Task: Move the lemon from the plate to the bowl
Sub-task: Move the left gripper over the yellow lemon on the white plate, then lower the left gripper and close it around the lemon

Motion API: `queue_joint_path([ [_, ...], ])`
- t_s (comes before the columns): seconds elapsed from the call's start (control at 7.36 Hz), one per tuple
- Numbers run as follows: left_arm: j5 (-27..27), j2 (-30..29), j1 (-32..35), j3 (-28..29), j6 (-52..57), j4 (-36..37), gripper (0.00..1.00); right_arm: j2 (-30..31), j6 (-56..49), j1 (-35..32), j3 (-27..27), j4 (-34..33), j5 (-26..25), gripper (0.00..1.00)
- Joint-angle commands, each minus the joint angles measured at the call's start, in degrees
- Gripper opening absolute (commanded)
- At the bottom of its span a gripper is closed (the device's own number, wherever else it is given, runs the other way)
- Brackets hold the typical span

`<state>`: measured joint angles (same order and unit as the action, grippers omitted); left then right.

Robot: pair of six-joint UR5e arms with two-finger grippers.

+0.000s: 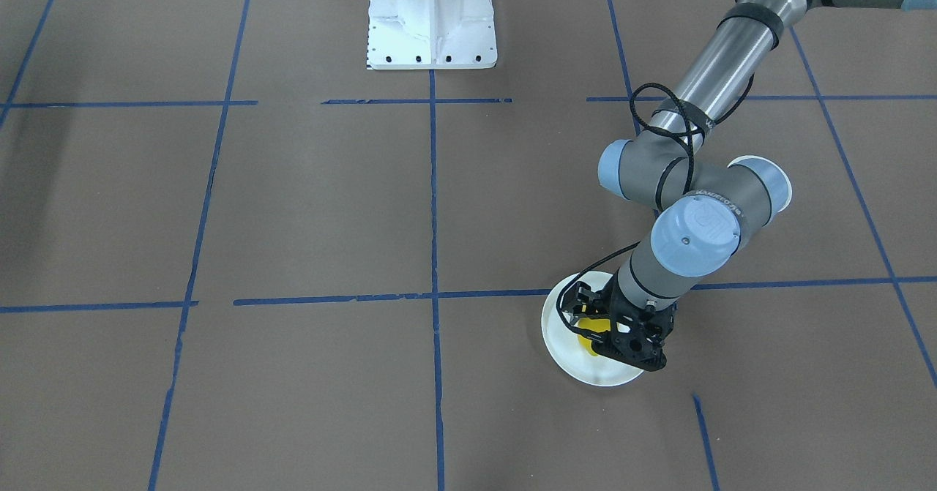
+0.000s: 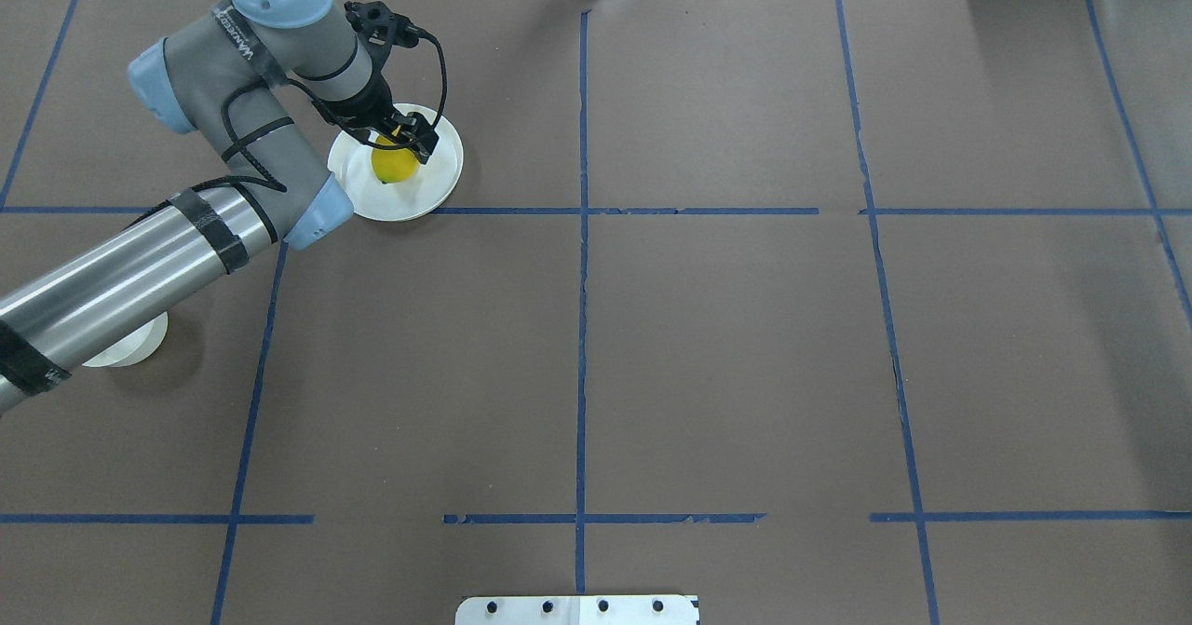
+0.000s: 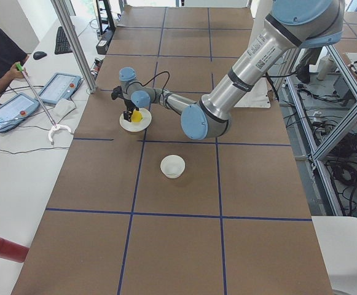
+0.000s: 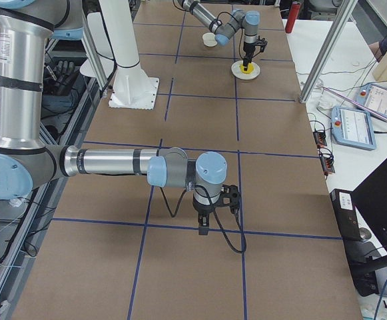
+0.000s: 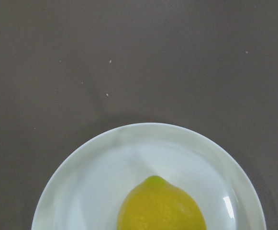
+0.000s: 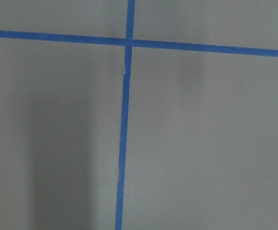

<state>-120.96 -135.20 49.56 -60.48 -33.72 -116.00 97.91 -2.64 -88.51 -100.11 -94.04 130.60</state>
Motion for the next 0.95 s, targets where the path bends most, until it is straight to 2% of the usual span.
queue_joint_path([
  [0.0, 0.11, 0.03, -0.87, 0.19, -0.03, -0.20, 0.92, 0.00, 0.00, 0.00, 0.00, 0.00, 0.00, 1.00],
  [0.14, 0.46, 0.11, -0.87, 0.45, 0.06, -1.24, 0.82, 0.00, 0.00, 0.00, 0.00, 0.00, 0.00, 1.00],
  [0.27, 3.34, -0.15, -0.87, 0.80, -0.47, -1.86, 0.56, 0.00, 0.00, 0.00, 0.00, 0.00, 0.00, 1.00],
  [0.41, 3.71, -0.85, -0.69, 0.54, -0.82, -1.26, 0.01, 0.00, 0.00, 0.00, 0.00, 0.00, 0.00, 1.00],
  [0.54, 3.72, -0.85, -0.43, 0.28, -0.82, -1.08, 0.00, 0.00, 0.00, 0.00, 0.00, 0.00, 0.00, 1.00],
  [0.68, 3.37, -0.33, 0.53, -2.68, -0.82, -0.29, 0.00, 0.00, 0.00, 0.00, 0.00, 0.00, 0.00, 1.00],
  [0.82, 3.37, 2.20, 1.32, -10.28, -0.74, 5.28, 0.00, 0.00, 0.00, 0.00, 0.00, 0.00, 0.00, 1.00],
])
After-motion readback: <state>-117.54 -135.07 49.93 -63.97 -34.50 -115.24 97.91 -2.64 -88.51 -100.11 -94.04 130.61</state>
